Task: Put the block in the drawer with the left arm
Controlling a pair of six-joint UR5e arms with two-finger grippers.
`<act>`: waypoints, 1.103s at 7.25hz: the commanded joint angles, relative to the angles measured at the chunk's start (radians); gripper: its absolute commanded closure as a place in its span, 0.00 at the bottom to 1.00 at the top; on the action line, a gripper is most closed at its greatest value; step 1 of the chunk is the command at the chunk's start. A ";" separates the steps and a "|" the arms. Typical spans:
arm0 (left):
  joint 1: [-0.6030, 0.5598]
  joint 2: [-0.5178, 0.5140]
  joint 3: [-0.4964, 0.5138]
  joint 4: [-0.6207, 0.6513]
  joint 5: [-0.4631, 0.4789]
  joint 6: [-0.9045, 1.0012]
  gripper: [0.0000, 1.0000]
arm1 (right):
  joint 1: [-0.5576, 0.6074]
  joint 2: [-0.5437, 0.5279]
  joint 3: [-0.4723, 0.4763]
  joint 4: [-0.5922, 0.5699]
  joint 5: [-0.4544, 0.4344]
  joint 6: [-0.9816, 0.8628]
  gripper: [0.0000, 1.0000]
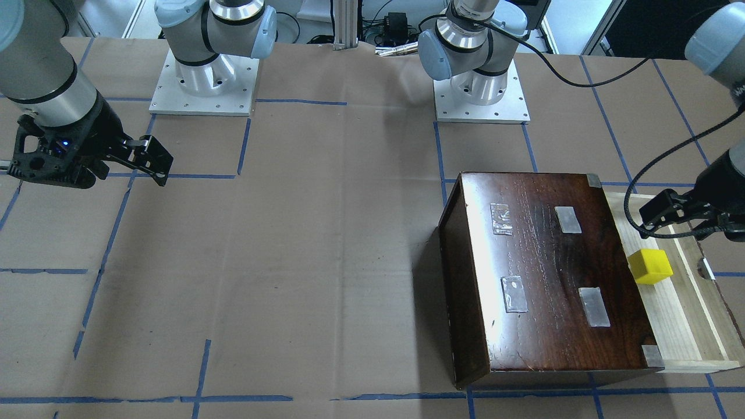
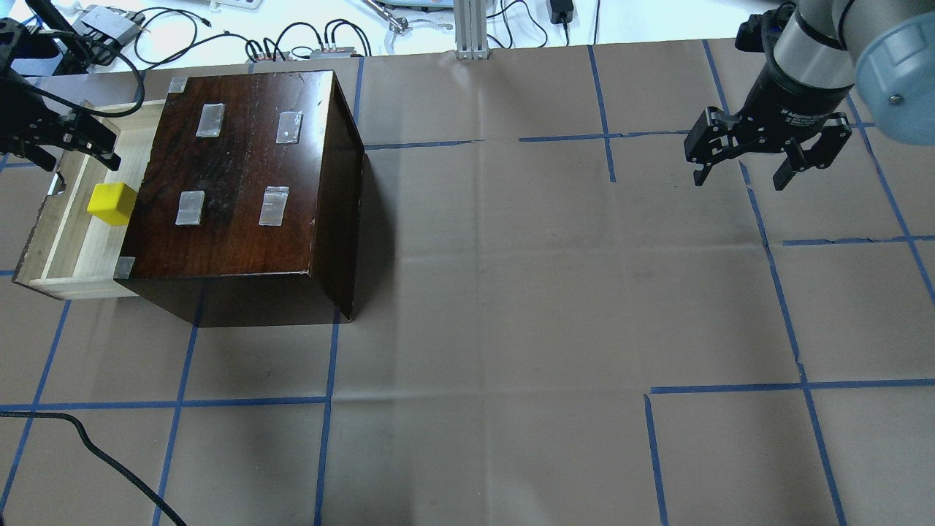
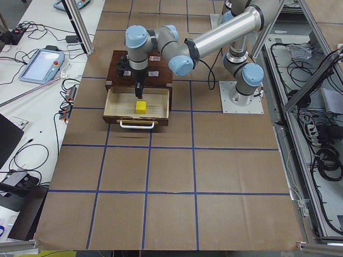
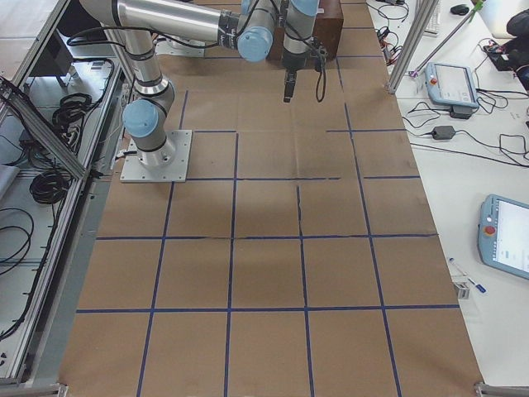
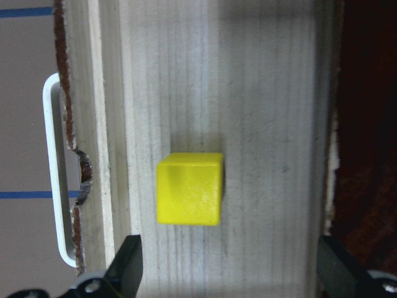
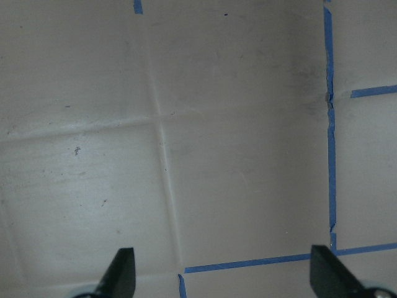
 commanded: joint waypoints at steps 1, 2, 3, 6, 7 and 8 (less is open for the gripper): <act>-0.175 0.089 -0.035 -0.085 0.004 -0.181 0.01 | 0.000 0.000 0.000 0.000 0.000 0.000 0.00; -0.243 0.117 -0.052 -0.119 0.002 -0.267 0.01 | 0.000 0.000 0.000 0.000 0.000 0.000 0.00; -0.297 0.137 -0.068 -0.120 -0.002 -0.315 0.01 | 0.000 0.000 0.000 0.000 0.000 0.000 0.00; -0.424 0.137 -0.077 -0.121 -0.004 -0.449 0.01 | 0.000 0.000 0.000 0.000 0.000 0.000 0.00; -0.429 0.140 -0.082 -0.124 -0.006 -0.449 0.01 | 0.000 0.002 0.000 0.000 0.000 0.000 0.00; -0.429 0.148 -0.086 -0.129 -0.004 -0.441 0.01 | 0.000 0.000 -0.002 0.000 0.000 0.000 0.00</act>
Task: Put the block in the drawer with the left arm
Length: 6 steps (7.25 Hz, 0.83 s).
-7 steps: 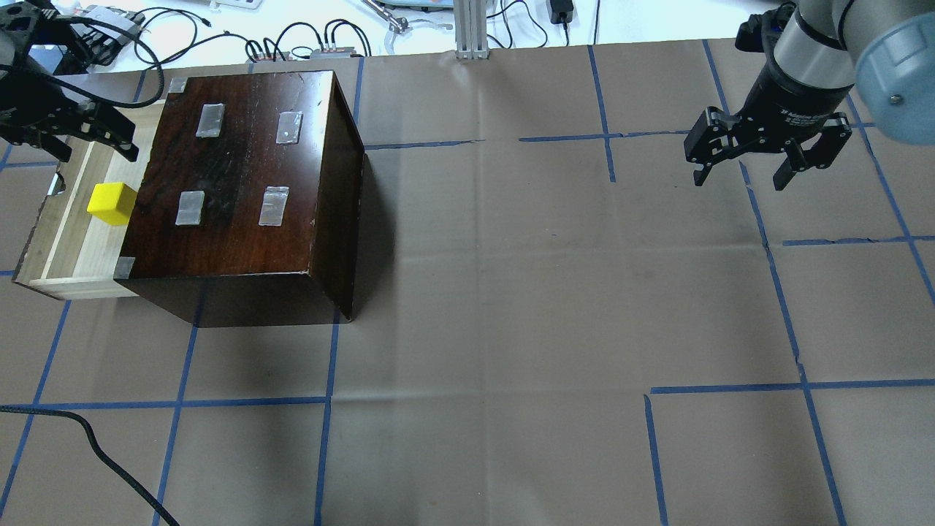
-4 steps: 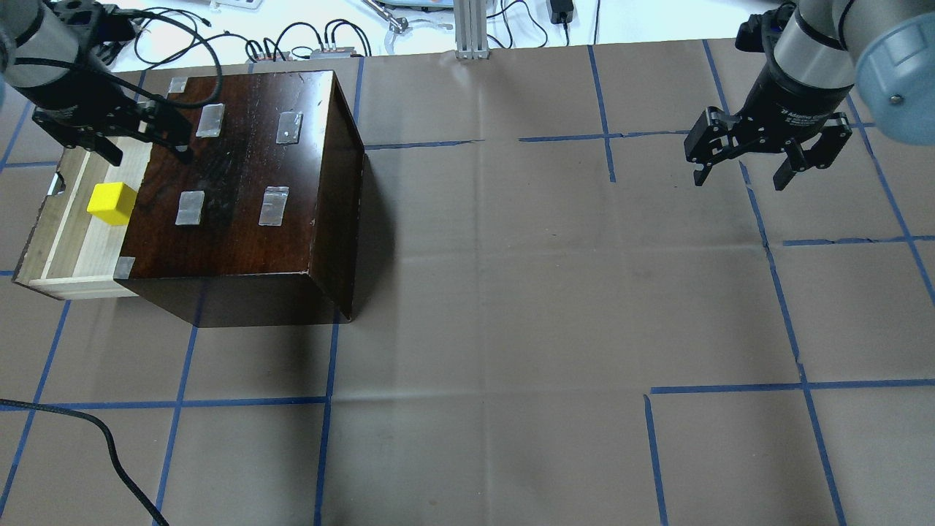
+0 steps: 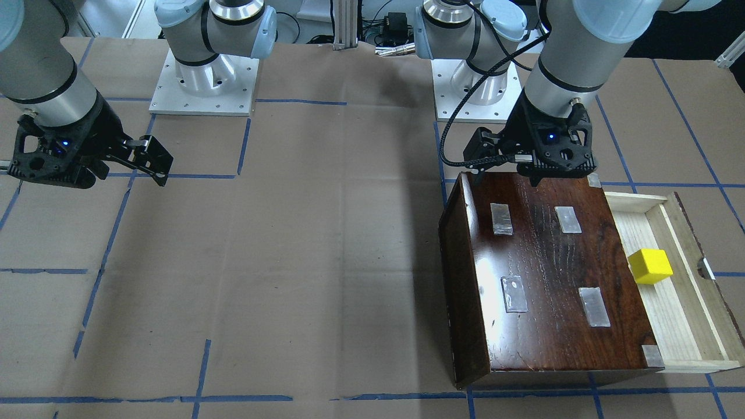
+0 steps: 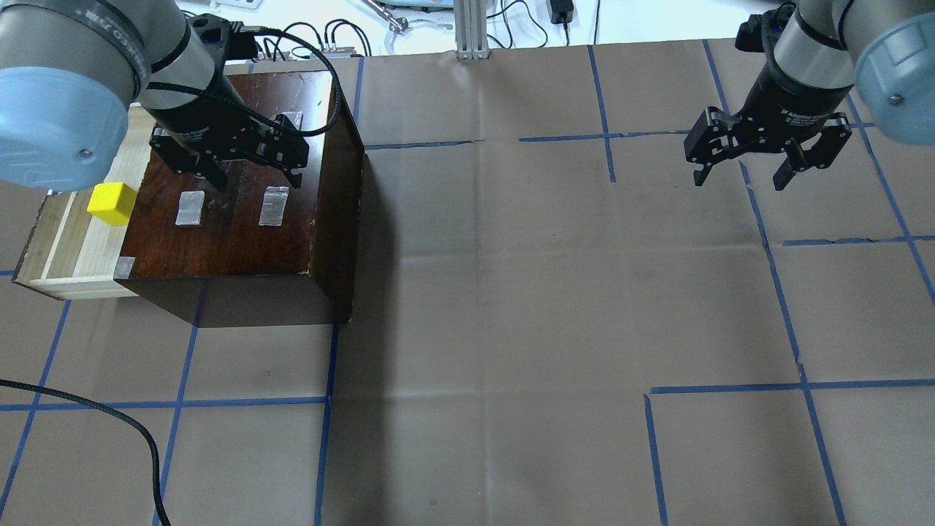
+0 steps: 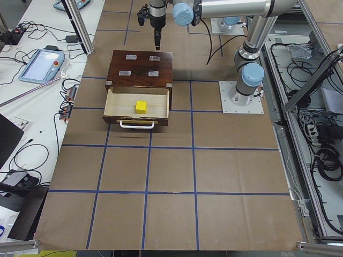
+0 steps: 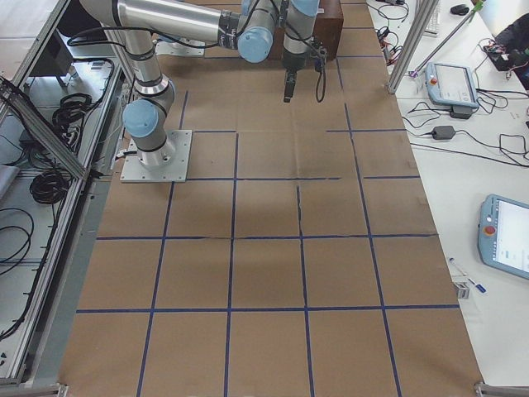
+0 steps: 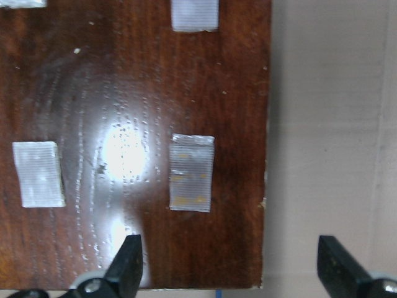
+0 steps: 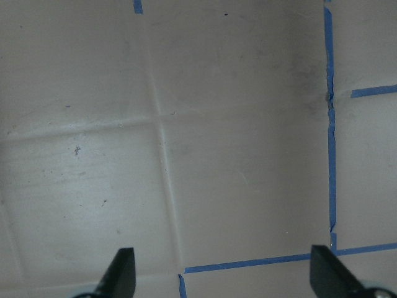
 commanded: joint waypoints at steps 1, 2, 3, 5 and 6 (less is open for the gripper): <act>-0.007 0.012 -0.016 -0.009 -0.001 0.006 0.01 | 0.000 -0.001 0.000 0.000 0.000 0.000 0.00; -0.007 0.014 -0.019 -0.009 -0.001 0.008 0.01 | 0.000 -0.001 0.000 0.000 0.000 0.000 0.00; -0.005 0.014 -0.022 -0.015 0.001 0.008 0.01 | 0.000 -0.001 0.000 0.000 0.000 0.000 0.00; -0.005 0.012 -0.022 -0.034 0.002 0.008 0.01 | 0.000 -0.001 0.000 0.000 0.000 -0.001 0.00; -0.005 0.011 -0.022 -0.035 0.004 0.008 0.01 | 0.000 -0.001 0.000 0.000 0.000 0.000 0.00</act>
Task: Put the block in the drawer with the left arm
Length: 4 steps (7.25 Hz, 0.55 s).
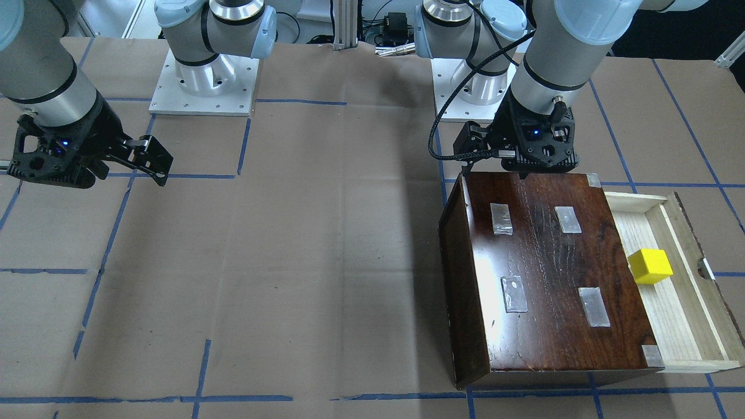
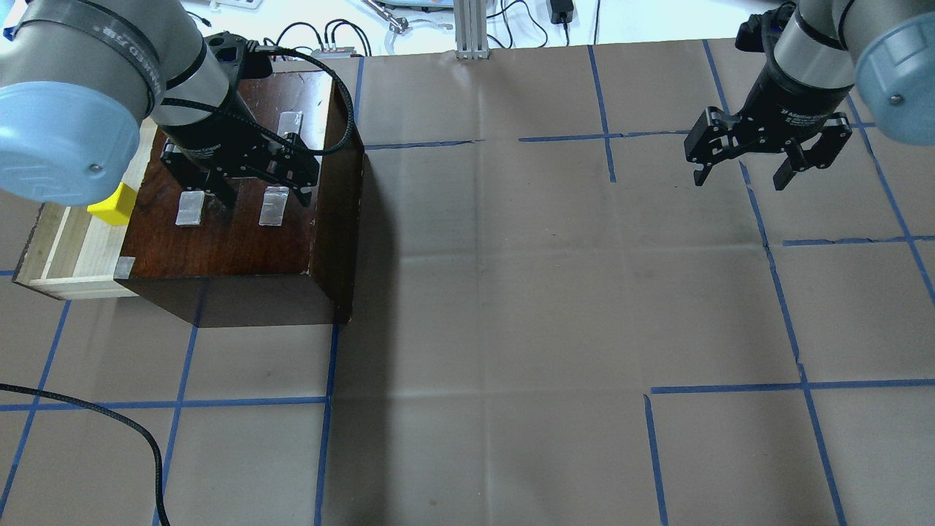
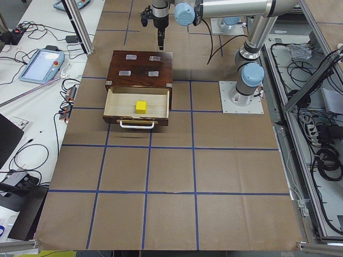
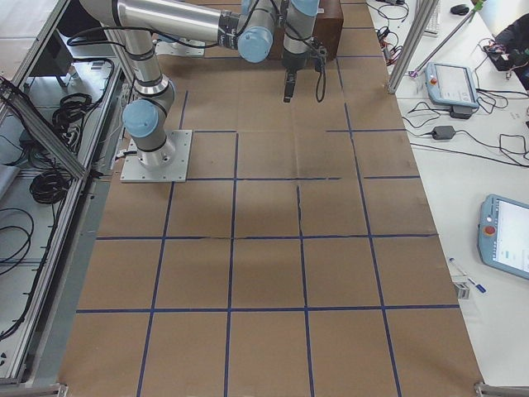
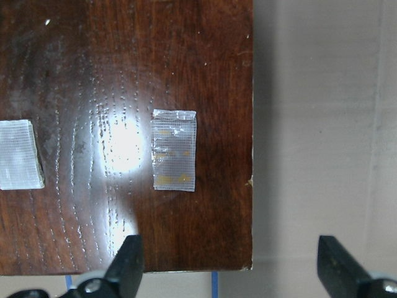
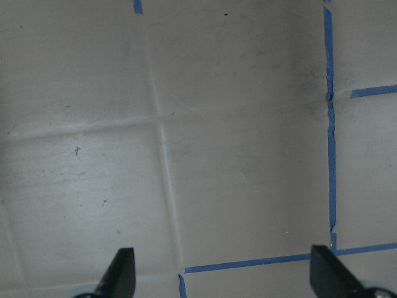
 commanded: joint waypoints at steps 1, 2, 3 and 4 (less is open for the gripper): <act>0.000 -0.004 -0.002 -0.004 0.001 0.000 0.01 | 0.000 0.000 0.000 0.000 0.000 0.001 0.00; 0.000 -0.006 -0.003 -0.004 0.001 -0.001 0.01 | 0.000 0.000 0.000 0.000 0.000 -0.001 0.00; 0.000 -0.006 -0.003 -0.009 0.003 -0.001 0.01 | 0.000 0.002 0.000 0.000 0.000 -0.001 0.00; 0.000 -0.007 -0.003 -0.009 0.006 -0.001 0.01 | 0.000 0.000 0.000 0.000 0.000 -0.001 0.00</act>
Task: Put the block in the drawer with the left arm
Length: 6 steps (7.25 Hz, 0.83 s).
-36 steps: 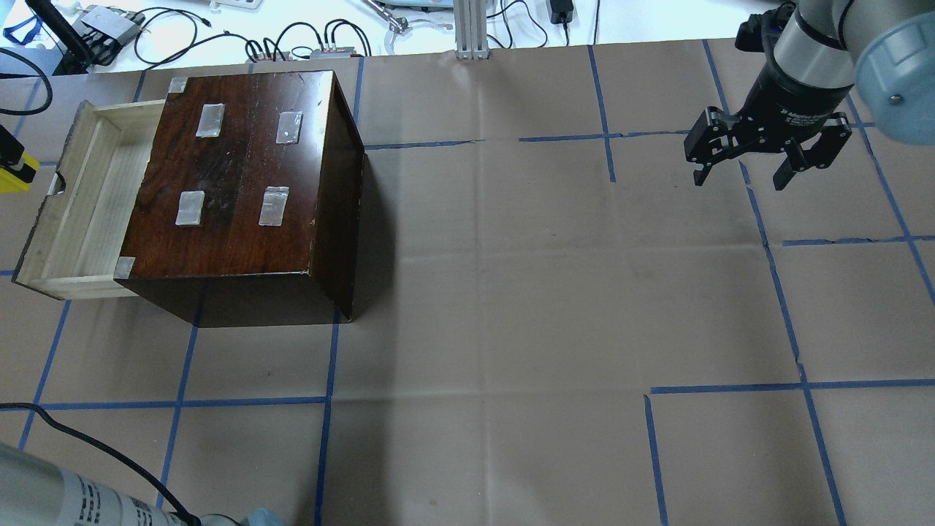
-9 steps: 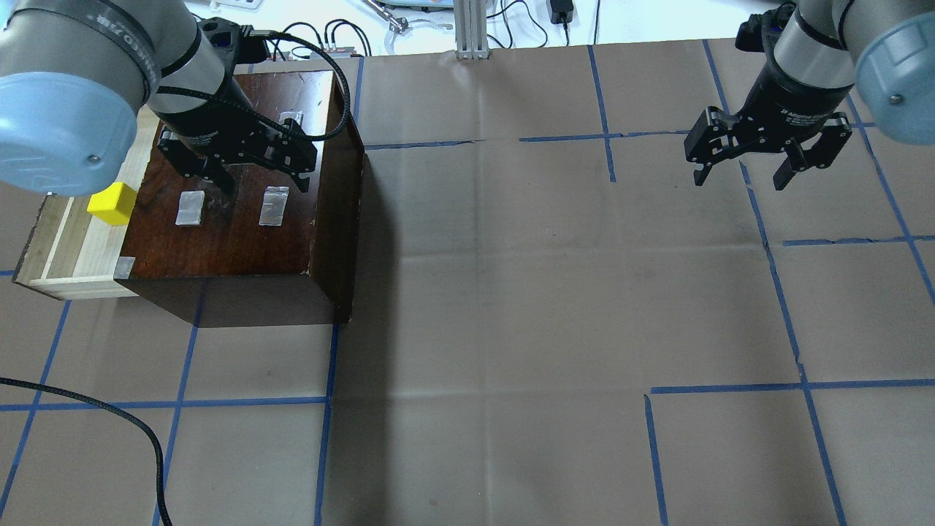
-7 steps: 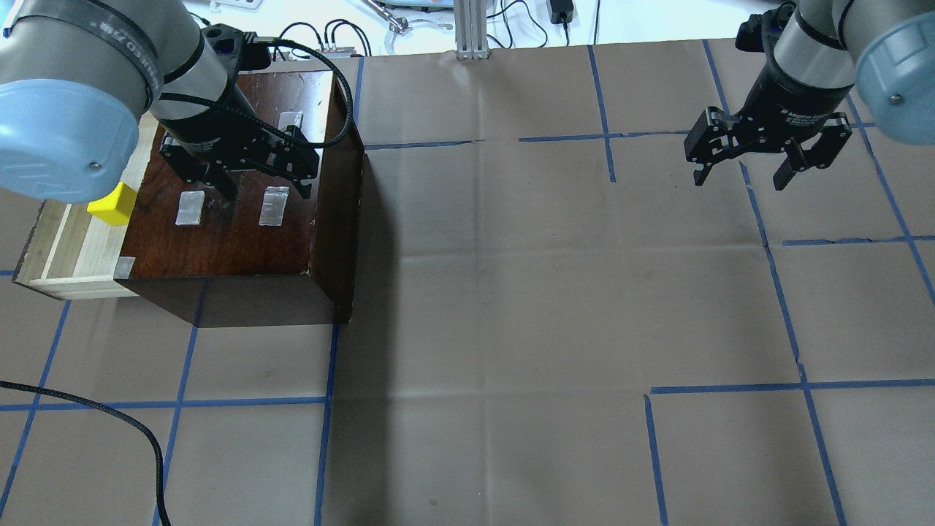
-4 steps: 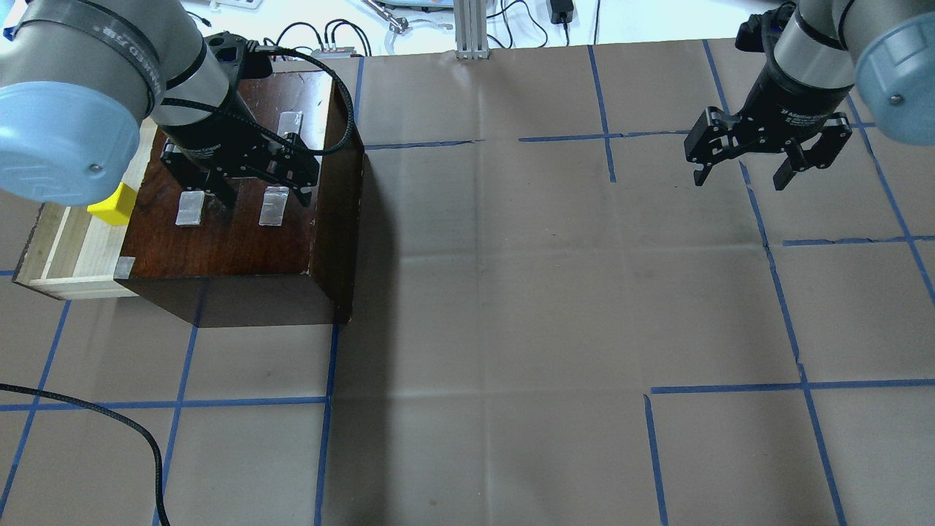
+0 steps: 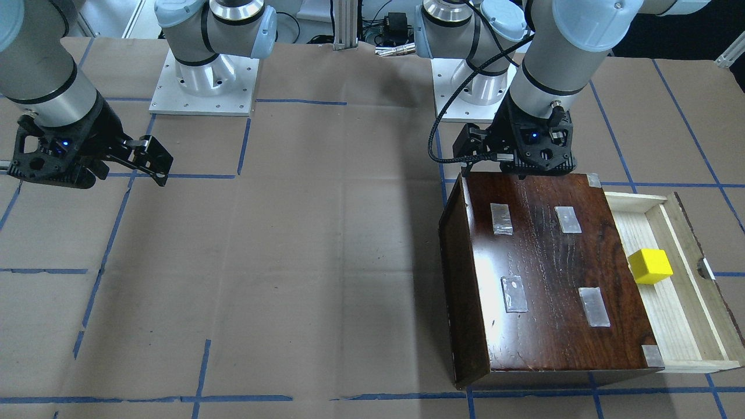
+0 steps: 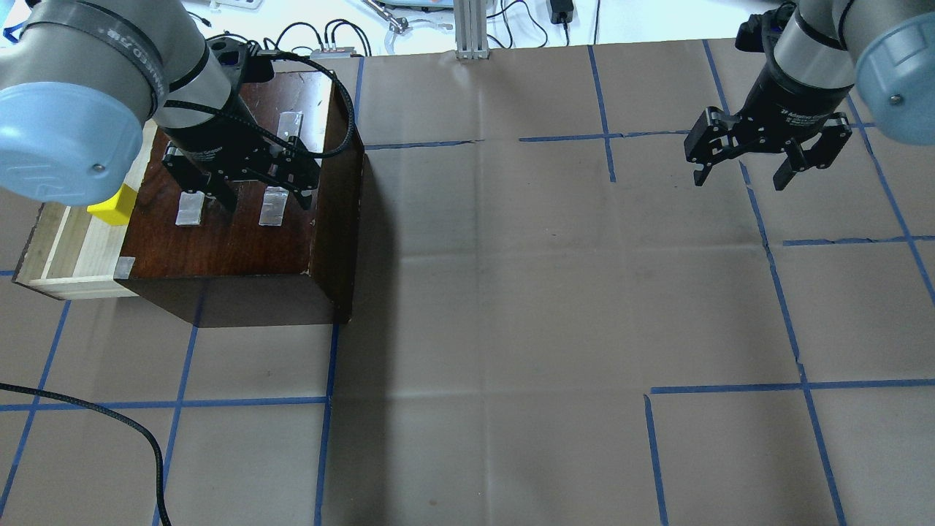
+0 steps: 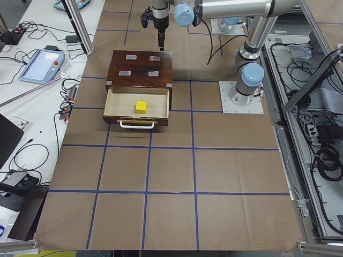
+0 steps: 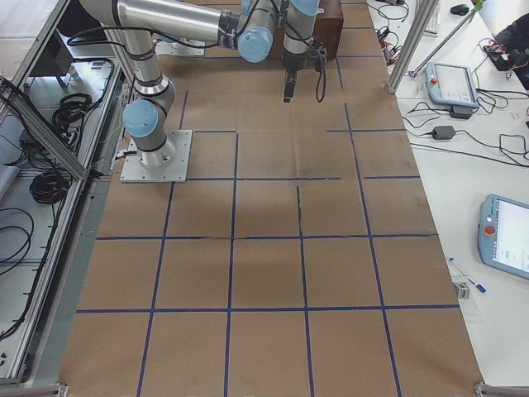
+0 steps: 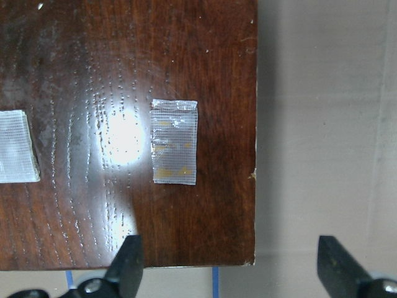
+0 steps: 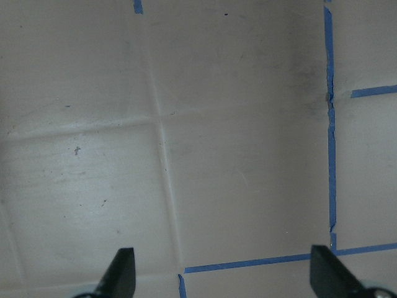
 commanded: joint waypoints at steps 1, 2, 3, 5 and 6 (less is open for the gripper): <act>0.002 -0.008 0.000 0.000 0.007 0.000 0.01 | 0.000 0.000 0.000 0.000 0.000 0.001 0.00; 0.003 -0.012 0.001 0.007 0.009 0.000 0.01 | 0.000 0.000 0.000 0.000 0.000 0.000 0.00; 0.006 -0.012 0.003 0.011 0.009 0.001 0.01 | 0.000 0.000 0.000 0.000 0.000 0.000 0.00; 0.008 -0.026 0.003 0.014 0.006 0.000 0.01 | 0.000 0.000 0.000 0.000 0.000 0.000 0.00; 0.008 -0.029 0.007 0.015 0.007 0.000 0.01 | 0.000 0.000 0.000 0.000 0.000 0.001 0.00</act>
